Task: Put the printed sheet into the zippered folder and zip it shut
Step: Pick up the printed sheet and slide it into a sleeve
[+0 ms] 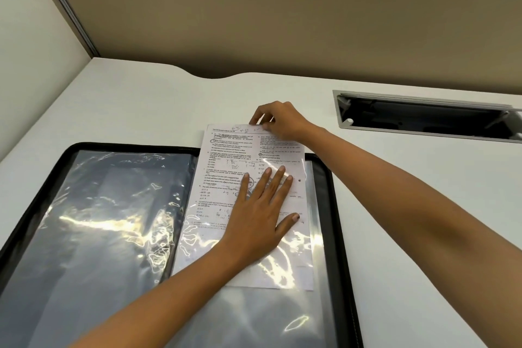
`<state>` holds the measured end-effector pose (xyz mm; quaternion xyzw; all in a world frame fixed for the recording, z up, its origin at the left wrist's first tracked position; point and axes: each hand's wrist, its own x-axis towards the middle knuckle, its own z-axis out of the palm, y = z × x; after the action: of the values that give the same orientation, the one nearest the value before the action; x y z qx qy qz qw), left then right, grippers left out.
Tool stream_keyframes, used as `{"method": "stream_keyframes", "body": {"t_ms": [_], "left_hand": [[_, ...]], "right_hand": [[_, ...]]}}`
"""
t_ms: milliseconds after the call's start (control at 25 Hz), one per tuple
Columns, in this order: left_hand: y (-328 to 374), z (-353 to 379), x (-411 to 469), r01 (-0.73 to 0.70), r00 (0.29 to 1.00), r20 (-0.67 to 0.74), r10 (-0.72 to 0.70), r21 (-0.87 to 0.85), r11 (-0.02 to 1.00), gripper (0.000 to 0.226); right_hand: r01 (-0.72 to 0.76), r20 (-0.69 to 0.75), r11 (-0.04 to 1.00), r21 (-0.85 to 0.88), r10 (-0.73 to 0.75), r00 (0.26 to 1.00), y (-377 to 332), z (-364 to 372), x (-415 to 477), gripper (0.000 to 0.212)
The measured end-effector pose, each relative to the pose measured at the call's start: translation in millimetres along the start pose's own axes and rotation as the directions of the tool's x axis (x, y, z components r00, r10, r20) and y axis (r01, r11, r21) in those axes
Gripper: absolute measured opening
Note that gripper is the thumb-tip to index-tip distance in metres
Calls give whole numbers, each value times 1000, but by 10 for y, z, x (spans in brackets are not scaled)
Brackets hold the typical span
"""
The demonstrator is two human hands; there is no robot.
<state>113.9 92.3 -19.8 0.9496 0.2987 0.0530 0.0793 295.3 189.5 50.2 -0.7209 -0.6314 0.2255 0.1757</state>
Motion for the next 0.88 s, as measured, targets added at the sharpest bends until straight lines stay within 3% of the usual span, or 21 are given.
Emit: {"method": "stream_keyframes", "body": {"t_ms": [160,360,880], "left_hand": [[1,7,6,5,1000,3,-5,-1,1000,69],[1,-6,15,8,1000,16,-8,-2,1000,71],[-11,0,18,-15,1000,-5,15,-19,1000,74]], "right_hand": [[40,116,999,20,-42,992,-17,48,-135,19],[142,90,990,22,-143,986,-99,128,-261,12],[84,157,996,-3,-82,984,-163,333,-415,23]]}}
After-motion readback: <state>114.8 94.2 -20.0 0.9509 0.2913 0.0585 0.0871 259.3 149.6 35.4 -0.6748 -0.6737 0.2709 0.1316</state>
